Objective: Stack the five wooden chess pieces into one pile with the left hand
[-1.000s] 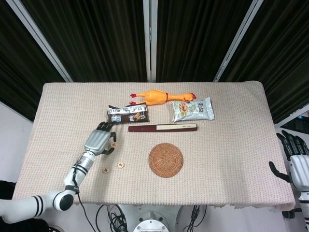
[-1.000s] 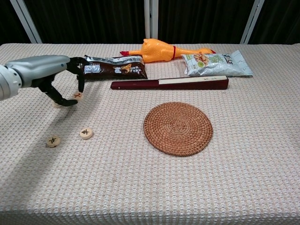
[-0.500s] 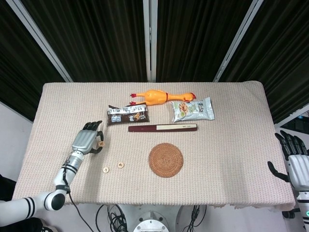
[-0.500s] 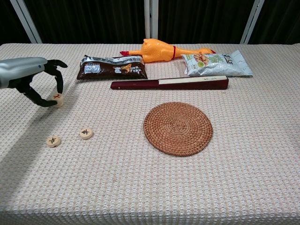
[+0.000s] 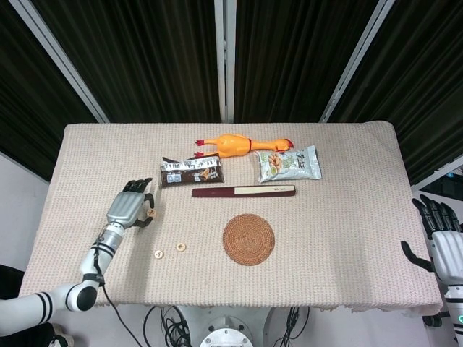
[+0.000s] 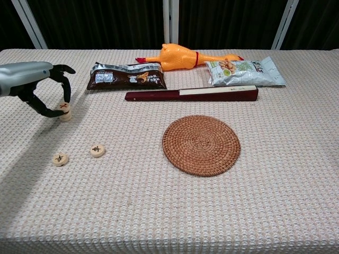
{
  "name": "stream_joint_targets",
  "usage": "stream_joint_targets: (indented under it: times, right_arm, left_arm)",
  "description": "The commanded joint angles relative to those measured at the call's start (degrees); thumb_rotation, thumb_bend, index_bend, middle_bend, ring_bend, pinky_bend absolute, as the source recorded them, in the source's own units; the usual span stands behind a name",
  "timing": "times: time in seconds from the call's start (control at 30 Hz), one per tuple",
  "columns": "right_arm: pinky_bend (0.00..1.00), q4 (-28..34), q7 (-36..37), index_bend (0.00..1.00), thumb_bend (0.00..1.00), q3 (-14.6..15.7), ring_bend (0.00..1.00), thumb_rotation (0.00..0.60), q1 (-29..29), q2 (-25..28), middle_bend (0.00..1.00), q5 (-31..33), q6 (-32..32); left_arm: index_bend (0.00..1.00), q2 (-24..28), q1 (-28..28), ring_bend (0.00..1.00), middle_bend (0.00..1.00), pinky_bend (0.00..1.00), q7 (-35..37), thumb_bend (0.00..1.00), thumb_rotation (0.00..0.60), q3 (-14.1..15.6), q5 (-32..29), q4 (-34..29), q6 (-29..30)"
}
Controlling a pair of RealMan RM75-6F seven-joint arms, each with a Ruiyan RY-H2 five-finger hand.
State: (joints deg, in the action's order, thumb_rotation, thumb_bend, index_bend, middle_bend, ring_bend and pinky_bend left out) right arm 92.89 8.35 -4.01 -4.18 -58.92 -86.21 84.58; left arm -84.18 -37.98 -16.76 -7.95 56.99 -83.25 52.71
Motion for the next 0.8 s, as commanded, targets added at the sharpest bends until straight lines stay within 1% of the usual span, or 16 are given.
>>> stream_joint_targets:
  times: [0.03, 0.3, 0.57, 0.8]
  right_arm:
    - [0.00, 0.03, -0.10, 0.00, 0.28, -0.01, 0.00, 0.600, 0.00, -0.06, 0.00, 0.00, 0.04]
    - [0.00, 0.02, -0.23, 0.00, 0.28, -0.08, 0.00, 0.600, -0.01, -0.15, 0.00, 0.15, 0.02]
    - [0.00, 0.07, -0.14, 0.00, 0.28, -0.04, 0.00, 0.600, 0.16, -0.11, 0.00, -0.08, 0.42]
    - [0.00, 0.12, -0.25, 0.00, 0.28, -0.07, 0.00, 0.600, 0.20, -0.16, 0.00, 0.05, 0.43]
  left_arm:
    - [0.49, 0.08, -0.04, 0.00, 0.02, 0.00, 0.10, 0.31, 0.600, 0.07, -0.07, 0.08, -0.22]
    - [0.48, -0.19, -0.01, 0.00, 0.02, 0.00, 0.73, 0.31, 0.600, 0.39, -0.07, 0.47, -0.73]
    - [0.40, -0.23, 0.02, 0.00, 0.02, 0.00, 1.42, 0.31, 0.600, 0.48, 0.37, 0.61, -0.80]
    - [0.40, 0.94, 0.33, 0.00, 0.02, 0.00, 0.77, 0.31, 0.600, 0.71, 0.71, -1.36, 0.09]
